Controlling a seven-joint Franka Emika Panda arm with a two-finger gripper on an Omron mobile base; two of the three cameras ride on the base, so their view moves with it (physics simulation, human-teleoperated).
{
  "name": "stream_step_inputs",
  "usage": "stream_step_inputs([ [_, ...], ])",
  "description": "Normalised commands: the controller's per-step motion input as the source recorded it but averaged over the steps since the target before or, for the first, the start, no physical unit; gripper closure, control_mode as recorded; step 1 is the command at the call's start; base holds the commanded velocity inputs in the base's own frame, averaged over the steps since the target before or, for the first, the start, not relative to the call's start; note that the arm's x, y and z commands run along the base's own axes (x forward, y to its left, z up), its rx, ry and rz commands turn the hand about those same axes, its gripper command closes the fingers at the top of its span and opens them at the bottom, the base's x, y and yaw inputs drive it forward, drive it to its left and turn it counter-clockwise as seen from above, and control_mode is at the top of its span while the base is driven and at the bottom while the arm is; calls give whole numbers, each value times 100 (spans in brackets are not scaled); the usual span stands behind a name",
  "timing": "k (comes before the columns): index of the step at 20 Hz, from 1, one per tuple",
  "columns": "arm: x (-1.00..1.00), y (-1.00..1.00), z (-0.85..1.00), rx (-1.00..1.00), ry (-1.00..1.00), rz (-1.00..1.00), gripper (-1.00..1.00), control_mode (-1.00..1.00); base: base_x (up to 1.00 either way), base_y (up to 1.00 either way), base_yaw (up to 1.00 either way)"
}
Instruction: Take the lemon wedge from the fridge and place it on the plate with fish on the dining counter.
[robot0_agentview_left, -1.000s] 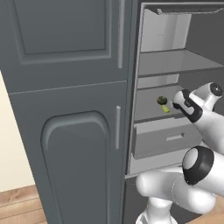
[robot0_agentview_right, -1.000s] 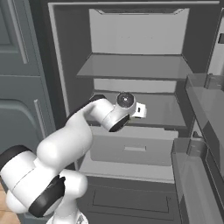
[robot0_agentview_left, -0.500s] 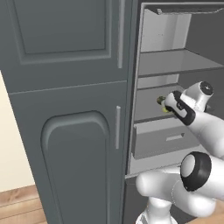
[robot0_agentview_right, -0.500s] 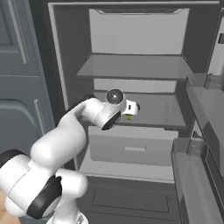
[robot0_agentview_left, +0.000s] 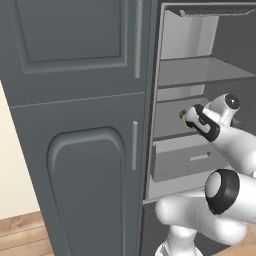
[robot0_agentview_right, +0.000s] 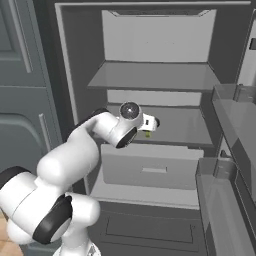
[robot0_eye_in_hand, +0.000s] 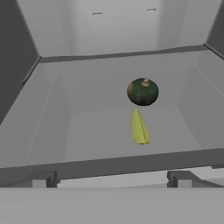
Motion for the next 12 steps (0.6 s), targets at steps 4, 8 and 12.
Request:
stream_step_inputs([
  [4,22,-12,10,0,28,-7,-100,-100,0,0,0],
  [8,0,-34,2,0,15,-10,-100,-100,0,0,0],
  [12,-2,-3,0,-1,0,1,-100,-100,0,0,0],
])
